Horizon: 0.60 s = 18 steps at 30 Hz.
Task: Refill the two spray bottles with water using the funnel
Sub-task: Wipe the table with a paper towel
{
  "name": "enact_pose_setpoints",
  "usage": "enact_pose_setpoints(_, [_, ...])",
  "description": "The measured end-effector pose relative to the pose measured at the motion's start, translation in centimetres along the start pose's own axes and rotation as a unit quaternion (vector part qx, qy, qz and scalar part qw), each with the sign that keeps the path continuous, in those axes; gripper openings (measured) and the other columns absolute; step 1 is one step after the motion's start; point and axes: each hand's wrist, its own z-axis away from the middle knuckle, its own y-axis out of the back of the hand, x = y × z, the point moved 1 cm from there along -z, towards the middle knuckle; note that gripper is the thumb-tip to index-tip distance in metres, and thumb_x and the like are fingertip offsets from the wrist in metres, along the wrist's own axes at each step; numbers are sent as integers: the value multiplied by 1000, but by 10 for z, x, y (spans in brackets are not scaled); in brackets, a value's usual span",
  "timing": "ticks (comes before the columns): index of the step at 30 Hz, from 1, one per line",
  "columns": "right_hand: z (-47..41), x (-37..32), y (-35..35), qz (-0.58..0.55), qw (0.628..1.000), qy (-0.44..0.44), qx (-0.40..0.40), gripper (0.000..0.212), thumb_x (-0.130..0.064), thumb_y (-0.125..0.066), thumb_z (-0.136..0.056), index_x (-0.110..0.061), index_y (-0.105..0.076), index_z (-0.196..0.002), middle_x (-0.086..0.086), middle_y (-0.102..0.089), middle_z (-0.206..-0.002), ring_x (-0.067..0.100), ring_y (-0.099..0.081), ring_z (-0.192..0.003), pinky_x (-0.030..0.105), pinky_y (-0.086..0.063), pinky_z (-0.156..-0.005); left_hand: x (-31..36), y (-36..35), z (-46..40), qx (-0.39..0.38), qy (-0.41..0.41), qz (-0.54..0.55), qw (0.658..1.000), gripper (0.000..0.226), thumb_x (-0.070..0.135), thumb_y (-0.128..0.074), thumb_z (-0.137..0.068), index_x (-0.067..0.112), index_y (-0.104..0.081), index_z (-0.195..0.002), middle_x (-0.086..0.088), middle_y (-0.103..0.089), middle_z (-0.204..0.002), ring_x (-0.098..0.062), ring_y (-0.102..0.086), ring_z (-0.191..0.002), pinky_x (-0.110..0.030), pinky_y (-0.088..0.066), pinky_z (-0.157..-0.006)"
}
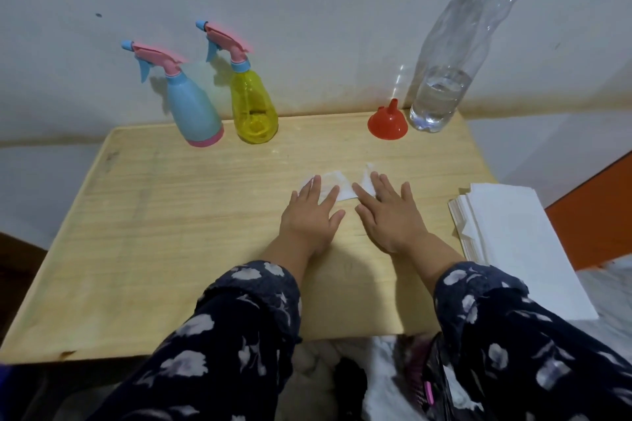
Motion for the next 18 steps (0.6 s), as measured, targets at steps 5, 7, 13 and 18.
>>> enact_pose_setpoints(5, [21,-12,-2,5,1000,13,4,61,-46,-7,-99,-18,-12,-153,5,-5,-162,18,-3,-150,51,-1,-118,9,-8,21,6,-6,20,1000,61,47,-22,-103,20,-7,-156,-5,6,-164,-16,7,-150,-37,1,-121])
enact_pose_setpoints(7, [30,-17,-3,1,1000,13,1,58,-43,-11,-101,-16,-12,-153,4,-6,-162,18,-4,-150,50,-1,-118,12,-10,30,7,-8,16,1000,62,47,-20,-103,18,-8,-156,-5,3,-164,-16,6,-150,-36,0,-121])
enact_pose_setpoints(13, [63,-27,-6,8,1000,17,-19,87,-55,16,-80,-16,-11,-153,4,-5,-162,17,-4,-150,50,-2,-118,13,-14,63,-11,-30,9,999,61,46,-18,-104,15,-9,-156,-1,1,-164,-14,4,-150,-38,-3,-122])
enact_pose_setpoints(18, [96,-38,-13,7,1000,15,-15,92,-54,19,-75,-15,-11,-153,4,-5,-162,19,-5,-150,51,-5,-117,16,-23,95,-19,-46,-1,999,61,46,-18,-104,15,-8,-156,-1,2,-164,-14,5,-150,-42,-4,-122])
